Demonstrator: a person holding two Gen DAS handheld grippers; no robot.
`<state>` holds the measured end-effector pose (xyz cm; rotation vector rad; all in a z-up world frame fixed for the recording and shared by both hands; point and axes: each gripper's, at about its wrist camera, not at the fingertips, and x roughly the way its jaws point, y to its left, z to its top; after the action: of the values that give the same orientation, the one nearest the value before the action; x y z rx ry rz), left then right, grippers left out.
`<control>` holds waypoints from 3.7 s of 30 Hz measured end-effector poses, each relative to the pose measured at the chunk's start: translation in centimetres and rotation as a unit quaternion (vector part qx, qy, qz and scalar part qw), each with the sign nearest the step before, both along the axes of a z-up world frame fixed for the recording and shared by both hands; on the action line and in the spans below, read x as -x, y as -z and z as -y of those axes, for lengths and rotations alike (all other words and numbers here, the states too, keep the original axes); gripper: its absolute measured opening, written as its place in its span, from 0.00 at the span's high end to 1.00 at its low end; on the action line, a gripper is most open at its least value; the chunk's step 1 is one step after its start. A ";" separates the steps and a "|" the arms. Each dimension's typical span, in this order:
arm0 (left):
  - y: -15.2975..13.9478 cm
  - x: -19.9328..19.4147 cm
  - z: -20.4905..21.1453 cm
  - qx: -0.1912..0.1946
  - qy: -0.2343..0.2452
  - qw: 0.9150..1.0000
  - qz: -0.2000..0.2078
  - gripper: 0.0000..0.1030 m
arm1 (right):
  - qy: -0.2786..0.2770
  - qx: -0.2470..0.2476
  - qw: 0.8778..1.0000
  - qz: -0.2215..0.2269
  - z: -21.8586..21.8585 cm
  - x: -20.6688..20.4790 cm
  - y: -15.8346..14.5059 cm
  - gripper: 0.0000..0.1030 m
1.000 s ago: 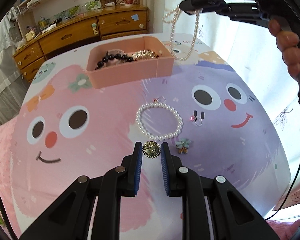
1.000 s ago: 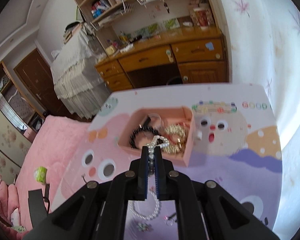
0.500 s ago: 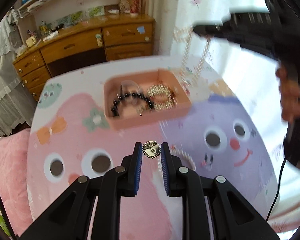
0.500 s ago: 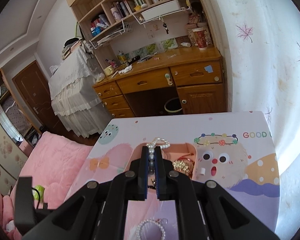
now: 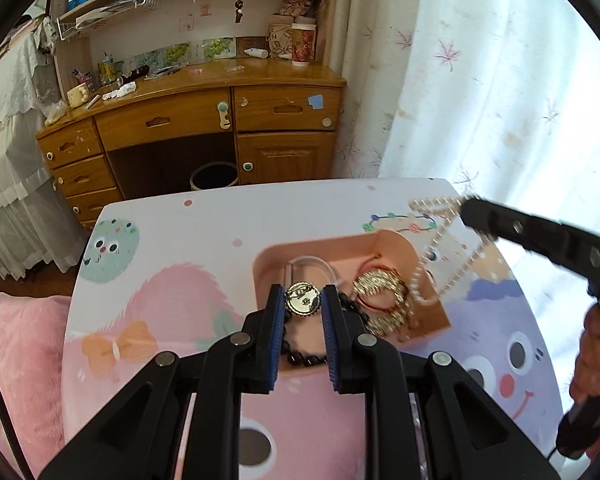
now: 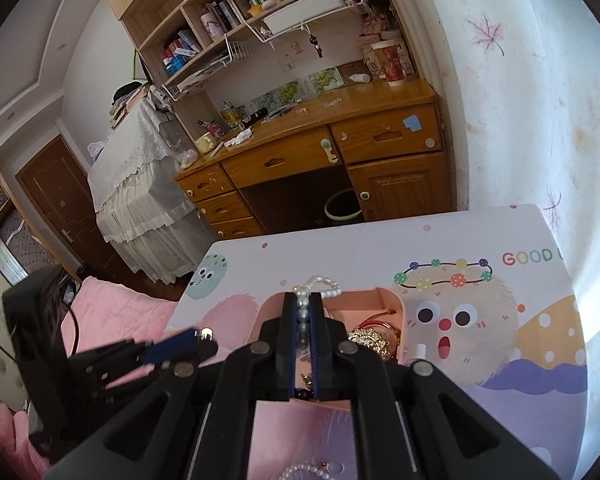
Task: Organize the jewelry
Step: 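Drop the coin pendant into the pink tray with the left tool while the right drops the necklace, then grasp the pearl bracelet with the left tool while the right tool grasps the green flower earring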
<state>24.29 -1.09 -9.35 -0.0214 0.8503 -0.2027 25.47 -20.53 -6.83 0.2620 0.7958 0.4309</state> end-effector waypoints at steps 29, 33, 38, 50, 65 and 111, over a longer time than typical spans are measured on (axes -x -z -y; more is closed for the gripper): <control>0.8 1.7 -0.1 -0.008 0.010 0.999 -0.030 0.27 | 0.039 0.070 0.996 -0.048 1.2 4.4 1.8 0.60; 1.5 3.4 0.0 -0.005 0.018 0.999 -0.051 0.25 | 0.037 0.089 0.993 -0.060 1.4 6.6 2.4 0.53; 2.6 5.0 0.2 0.001 0.027 0.997 -0.077 0.24 | 0.027 0.144 0.987 -0.067 1.1 10.1 3.7 0.49; 6.9 8.9 1.0 0.046 0.041 0.991 -0.121 0.25 | 0.043 0.150 0.988 -0.015 -0.9 18.3 7.1 0.49; 10.0 11.6 5.5 -0.002 0.085 0.990 -0.111 0.58 | -0.007 0.230 0.973 -0.005 -4.7 21.5 11.1 0.55; 7.9 10.7 3.4 0.027 0.085 0.990 -0.107 0.95 | 0.027 0.170 0.985 -0.031 -3.0 17.0 9.6 0.80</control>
<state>13.55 -4.53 -17.25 -0.0217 1.0616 -0.3881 8.49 -17.52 -16.44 -0.0211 0.9068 0.2310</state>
